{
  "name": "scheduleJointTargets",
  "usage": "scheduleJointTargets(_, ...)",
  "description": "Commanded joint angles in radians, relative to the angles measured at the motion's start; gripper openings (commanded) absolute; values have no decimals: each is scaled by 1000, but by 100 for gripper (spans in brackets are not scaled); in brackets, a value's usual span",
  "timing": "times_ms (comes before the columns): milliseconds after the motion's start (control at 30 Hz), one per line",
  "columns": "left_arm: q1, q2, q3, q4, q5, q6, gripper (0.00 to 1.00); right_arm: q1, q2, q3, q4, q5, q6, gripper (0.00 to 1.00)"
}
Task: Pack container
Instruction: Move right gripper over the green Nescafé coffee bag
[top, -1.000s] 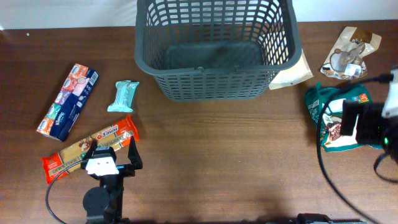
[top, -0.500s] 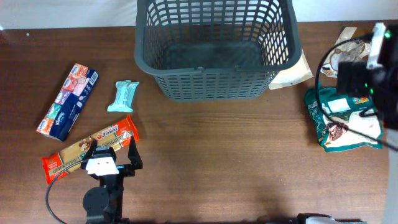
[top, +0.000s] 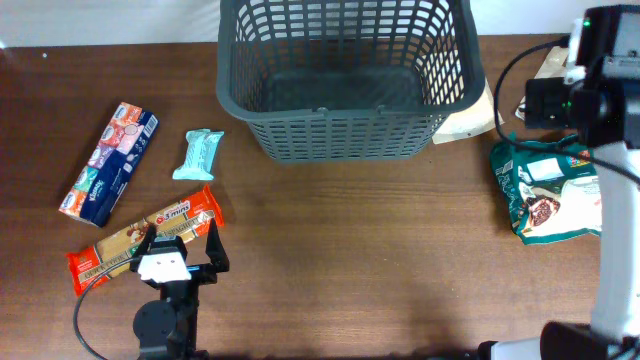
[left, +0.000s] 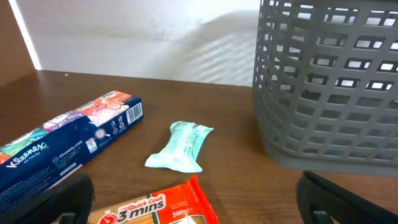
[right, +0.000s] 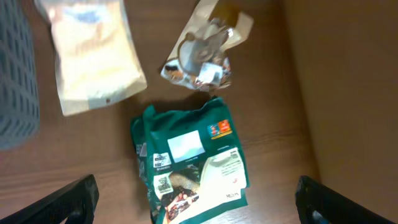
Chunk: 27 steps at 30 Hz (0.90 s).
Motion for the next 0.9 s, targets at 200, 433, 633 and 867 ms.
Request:
scheduleJointTargets(200,-2,-10,-5,0,10,19,99,-5,163,14,-31,-14,-29,99)
scheduleJointTargets(433,-2,-10,-5,0,10,19,99,-5,223,14,-85,-25,-26,99)
scheduleJointTargets(633,-2,-10,-5,0,10,19,99,-5,226,14,-74,-25,-26,99)
scheduleJointTargets(867,-2,-10,-5,0,10,19,99,-39,243,-28,-69,-26,-17,99)
